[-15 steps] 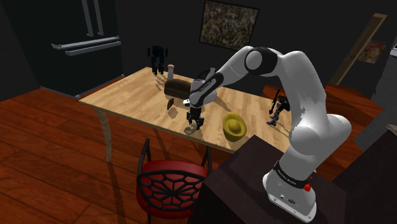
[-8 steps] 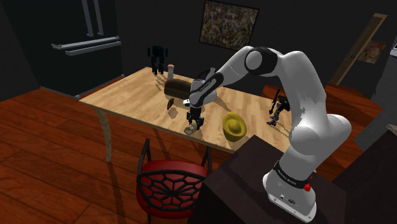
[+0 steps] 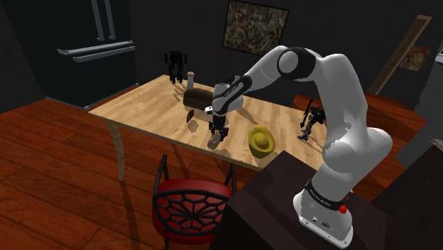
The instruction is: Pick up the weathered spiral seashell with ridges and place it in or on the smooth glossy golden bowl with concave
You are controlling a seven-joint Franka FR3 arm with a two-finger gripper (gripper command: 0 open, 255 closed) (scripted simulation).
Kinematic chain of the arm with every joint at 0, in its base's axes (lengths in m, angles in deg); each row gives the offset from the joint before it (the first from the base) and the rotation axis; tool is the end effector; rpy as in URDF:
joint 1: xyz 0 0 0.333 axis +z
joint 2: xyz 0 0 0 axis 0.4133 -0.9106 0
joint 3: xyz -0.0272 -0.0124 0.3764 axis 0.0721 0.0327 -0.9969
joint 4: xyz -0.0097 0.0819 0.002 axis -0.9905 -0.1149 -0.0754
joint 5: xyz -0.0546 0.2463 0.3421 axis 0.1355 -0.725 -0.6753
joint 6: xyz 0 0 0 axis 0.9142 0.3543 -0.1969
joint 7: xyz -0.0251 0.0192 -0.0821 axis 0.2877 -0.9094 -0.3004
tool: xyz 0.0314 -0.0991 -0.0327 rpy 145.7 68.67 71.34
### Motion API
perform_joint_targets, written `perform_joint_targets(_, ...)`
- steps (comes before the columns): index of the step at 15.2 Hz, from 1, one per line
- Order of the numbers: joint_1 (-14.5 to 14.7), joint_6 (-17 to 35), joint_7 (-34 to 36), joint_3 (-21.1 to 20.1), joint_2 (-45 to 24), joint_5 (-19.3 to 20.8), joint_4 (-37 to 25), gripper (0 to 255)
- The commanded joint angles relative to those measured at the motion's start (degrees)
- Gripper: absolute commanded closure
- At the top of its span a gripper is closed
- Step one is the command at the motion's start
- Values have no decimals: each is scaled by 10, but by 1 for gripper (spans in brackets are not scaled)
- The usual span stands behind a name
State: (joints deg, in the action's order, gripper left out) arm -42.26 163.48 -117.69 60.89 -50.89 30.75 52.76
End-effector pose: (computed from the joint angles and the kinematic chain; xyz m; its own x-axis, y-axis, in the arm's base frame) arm 0.6866 -0.0893 0.1110 -0.0226 0.9978 0.0623 0.9884 0.0316 -0.1482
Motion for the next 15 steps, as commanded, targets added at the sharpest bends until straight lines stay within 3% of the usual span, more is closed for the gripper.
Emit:
perform_joint_targets(1,-2,-8,0,-3,15,-2,7,255)
perform_joint_targets(15,-14,-72,-8,-19,102,-19,30,255)
